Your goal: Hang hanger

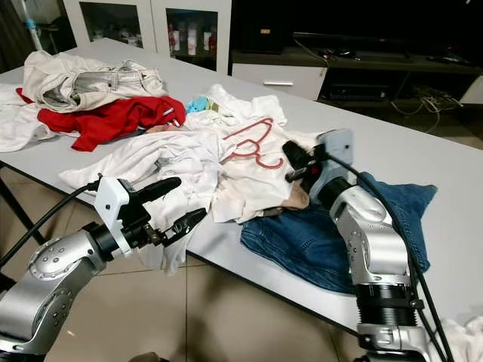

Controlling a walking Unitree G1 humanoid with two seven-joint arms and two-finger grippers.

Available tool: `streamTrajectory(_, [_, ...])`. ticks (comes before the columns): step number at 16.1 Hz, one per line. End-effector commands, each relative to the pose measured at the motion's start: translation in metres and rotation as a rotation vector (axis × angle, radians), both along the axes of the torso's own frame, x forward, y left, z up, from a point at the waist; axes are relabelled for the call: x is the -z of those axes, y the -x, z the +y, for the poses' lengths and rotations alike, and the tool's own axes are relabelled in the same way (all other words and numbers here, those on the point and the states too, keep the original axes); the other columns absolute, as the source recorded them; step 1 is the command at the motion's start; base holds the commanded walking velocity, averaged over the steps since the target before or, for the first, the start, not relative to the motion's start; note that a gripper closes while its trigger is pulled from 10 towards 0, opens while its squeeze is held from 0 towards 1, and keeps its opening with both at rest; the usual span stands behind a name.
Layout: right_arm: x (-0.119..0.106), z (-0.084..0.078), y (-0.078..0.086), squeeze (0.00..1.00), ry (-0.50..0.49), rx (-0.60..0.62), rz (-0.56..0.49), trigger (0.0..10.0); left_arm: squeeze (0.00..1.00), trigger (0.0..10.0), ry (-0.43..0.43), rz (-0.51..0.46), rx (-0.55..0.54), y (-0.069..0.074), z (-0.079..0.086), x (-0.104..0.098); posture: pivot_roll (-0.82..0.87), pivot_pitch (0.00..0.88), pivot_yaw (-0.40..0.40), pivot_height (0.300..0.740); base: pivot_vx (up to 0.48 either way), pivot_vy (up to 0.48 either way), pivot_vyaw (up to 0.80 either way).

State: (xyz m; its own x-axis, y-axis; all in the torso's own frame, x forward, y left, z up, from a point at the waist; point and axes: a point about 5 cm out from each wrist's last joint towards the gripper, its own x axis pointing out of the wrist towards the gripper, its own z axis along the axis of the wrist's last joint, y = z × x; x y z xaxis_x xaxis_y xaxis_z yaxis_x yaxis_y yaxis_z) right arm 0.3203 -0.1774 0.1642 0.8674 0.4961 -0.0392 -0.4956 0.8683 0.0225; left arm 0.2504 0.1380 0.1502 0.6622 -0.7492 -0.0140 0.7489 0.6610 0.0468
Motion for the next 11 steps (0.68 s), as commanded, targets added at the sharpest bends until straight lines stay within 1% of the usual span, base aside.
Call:
streamTrajectory(1, [0.0,0.001,-0.001,0.0,0.045,-0.041,0.017,10.0,0.0,10.0,-0.013,0.016,-0.002,-0.001,0.0,0.002,0.07,0.0,-0.071,0.74,0.0,0.0,0.0])
streamTrajectory(2, [0.0,0.002,-0.001,0.0,0.083,-0.077,0.017,10.0,0.0,10.0,-0.015,0.017,-0.001,-0.001,0.001,0.002,0.07,0.0,-0.071,0.74,0.0,0.0,0.0])
streamTrajectory(7, [-0.009,0.0,-0.012,0.0,0.111,-0.087,-0.001,10.0,0.0,10.0,-0.013,0.019,-0.005,0.0,0.001,0.001,0.09,0.0,-0.079,0.74,0.0,0.0,0.0])
streamTrajectory(10, [-0.012,0.005,-0.019,0.0,0.15,-0.124,-0.016,10.0,0.0,10.0,-0.011,0.021,-0.014,0.002,0.002,0.001,0.09,0.0,-0.082,0.74,0.0,0.0,0.0])
streamTrajectory(11, [-0.013,0.006,-0.021,0.0,0.156,-0.129,-0.018,10.0,0.0,10.0,-0.011,0.021,-0.015,0.002,0.002,0.001,0.1,0.0,-0.083,0.74,0.244,0.0,0.0])
